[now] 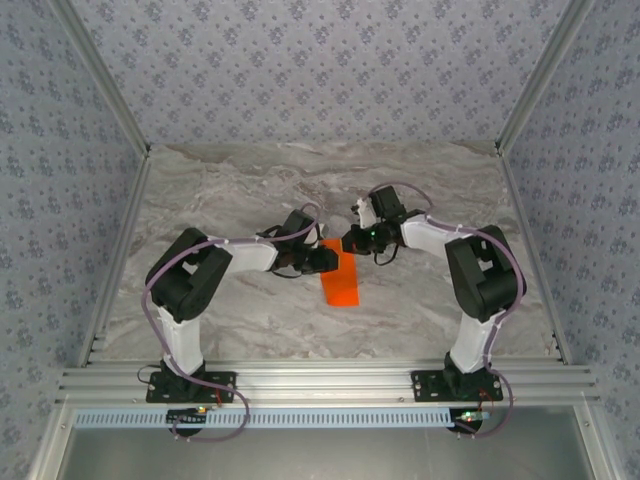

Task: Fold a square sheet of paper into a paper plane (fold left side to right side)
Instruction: Hold the square sheet of paper at the center of the table.

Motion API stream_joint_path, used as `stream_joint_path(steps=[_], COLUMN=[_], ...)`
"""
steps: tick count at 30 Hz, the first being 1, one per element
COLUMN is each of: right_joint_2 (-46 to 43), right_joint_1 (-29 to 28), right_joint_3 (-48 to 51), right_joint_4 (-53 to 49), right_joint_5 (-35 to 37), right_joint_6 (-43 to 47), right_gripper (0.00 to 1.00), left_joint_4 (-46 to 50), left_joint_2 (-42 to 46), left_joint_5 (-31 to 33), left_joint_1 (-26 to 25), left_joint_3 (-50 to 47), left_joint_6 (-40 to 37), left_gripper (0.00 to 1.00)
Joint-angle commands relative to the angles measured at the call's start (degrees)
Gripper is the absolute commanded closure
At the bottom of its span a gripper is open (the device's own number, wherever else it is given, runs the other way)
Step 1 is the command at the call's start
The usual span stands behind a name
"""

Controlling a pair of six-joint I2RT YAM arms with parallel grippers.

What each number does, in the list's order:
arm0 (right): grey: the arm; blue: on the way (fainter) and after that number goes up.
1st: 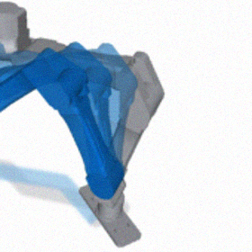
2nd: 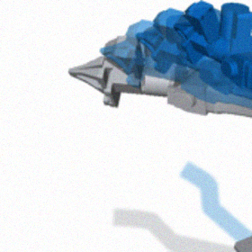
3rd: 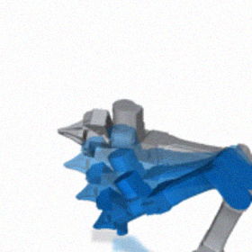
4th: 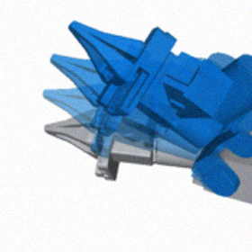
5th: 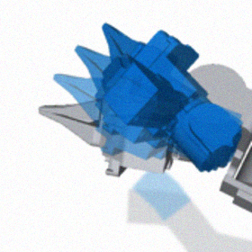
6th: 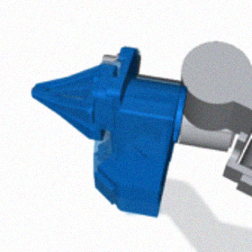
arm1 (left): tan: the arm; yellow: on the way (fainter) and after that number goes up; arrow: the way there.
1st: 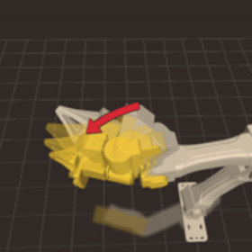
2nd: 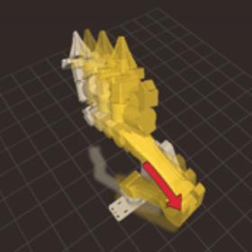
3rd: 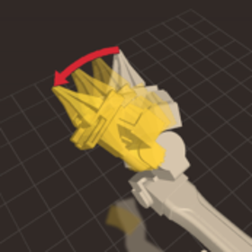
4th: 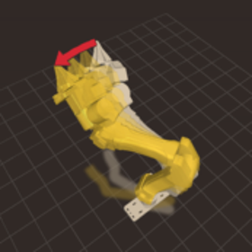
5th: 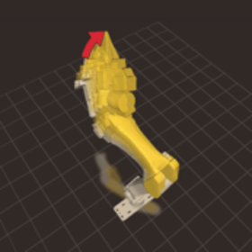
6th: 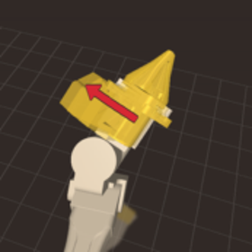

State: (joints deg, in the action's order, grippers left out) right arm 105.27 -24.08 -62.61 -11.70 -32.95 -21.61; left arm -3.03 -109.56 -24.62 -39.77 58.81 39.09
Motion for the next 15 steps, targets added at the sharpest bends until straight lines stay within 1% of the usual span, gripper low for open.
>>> stream_joint_path(steps=[1,5,8,15], right_joint_2=[3.82,6.45,8.26,10.38], right_joint_1=[0.08,0.12,-0.08,-0.4], right_joint_3=[-1.66,-2.53,-3.35,-2.57], right_joint_4=[0.51,1.09,-0.5,-4.81], right_joint_5=[-1.15,-0.85,0.42,4.5], right_joint_6=[-1.08,-1.42,-0.93,-1.52], right_gripper=[1.0,1.0,1.0,1.0], left_joint_4=[3.78,3.66,3.48,1.94], left_joint_2=[-1.02,-0.88,-0.32,4.17], left_joint_5=[1.33,1.29,1.07,-0.2], left_joint_1=[-0.96,-1.06,-1.03,-1.3], left_joint_3=[-1.68,-1.59,-1.64,-2.48], left_joint_6=[0.35,0.28,-0.09,-0.81], left_gripper=[0.7,0.7,0.7,0.67])
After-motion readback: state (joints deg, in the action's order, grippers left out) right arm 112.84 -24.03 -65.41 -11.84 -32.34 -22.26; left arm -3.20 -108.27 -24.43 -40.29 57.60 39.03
